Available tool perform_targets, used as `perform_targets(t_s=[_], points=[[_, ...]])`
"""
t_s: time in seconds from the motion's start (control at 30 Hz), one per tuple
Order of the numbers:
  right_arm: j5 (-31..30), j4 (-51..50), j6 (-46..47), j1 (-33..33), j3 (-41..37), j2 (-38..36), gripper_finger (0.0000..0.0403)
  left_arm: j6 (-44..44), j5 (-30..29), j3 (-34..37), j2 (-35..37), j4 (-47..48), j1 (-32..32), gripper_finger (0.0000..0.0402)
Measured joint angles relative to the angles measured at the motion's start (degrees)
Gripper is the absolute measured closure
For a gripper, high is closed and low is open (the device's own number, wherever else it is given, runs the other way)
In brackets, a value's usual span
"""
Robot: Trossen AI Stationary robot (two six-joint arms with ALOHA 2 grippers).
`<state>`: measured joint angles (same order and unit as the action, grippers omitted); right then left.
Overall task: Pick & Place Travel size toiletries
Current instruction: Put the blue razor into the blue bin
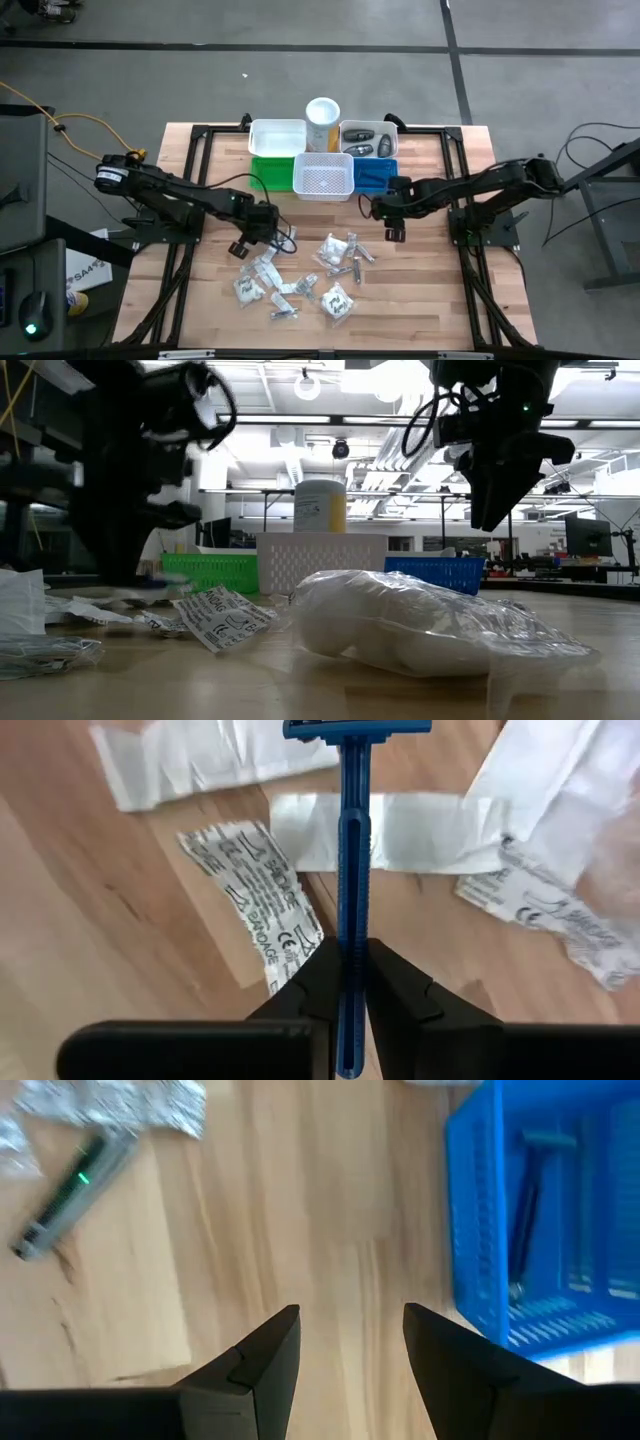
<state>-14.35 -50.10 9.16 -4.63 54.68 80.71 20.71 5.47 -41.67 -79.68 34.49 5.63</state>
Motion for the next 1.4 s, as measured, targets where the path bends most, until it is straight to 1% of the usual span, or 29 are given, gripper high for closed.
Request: perform_targets(t_s=[0.1,0.2,0.27,0.47,0.63,0.77,0.83,1.0,1.17,1.23,1.4], points=[[0.0,3.3,0.9,-1.8,0.0,0.0,0.0231,-0.1,-0.2,-3.3,0.0,3.8,0.0,0.0368],[0.0,8.9,1.8,-3.9,0.0,0.4,0.0231,-0.1,-0.3,-6.0,0.0,3.0,0.0,0.0375],[-0.1,14.5,1.8,-5.5,-0.6,0.8,0.0231,0.4,-1.0,-7.2,0.0,2.2,0.0,0.0378],[-1.0,36.4,1.6,-9.5,-6.4,1.3,0.0231,2.6,-6.2,-8.1,0.0,-9.3,0.0,0.0378],[-8.7,50.2,1.0,-12.2,-11.6,1.3,0.0242,3.4,-9.3,-8.1,0.0,-21.1,0.0,0.0379],[-12.7,58.6,-2.0,-13.1,-14.4,1.3,0.0255,3.8,-9.9,-8.1,0.0,-30.9,0.0,0.0379],[-14.1,62.7,-3.9,-13.0,-15.4,1.3,0.0262,5.6,-9.9,-8.1,0.1,-34.2,0.0,0.0379],[-14.2,70.2,-11.3,-12.6,-15.7,1.3,0.0277,8.0,-9.9,-8.1,0.1,-41.4,0.0,0.0379],[-14.3,77.6,-16.7,-11.3,-15.7,1.3,0.0281,9.1,-9.9,-8.1,0.1,-47.4,0.0,0.0379],[-14.1,80.1,-19.2,-11.1,-15.7,1.3,0.0279,9.1,-9.9,-8.1,0.1,-48.2,0.0,0.0379],[-13.2,83.0,-21.5,-11.0,-15.7,1.3,0.0276,9.5,-10.1,-8.1,0.1,-48.0,0.0,0.0379]])
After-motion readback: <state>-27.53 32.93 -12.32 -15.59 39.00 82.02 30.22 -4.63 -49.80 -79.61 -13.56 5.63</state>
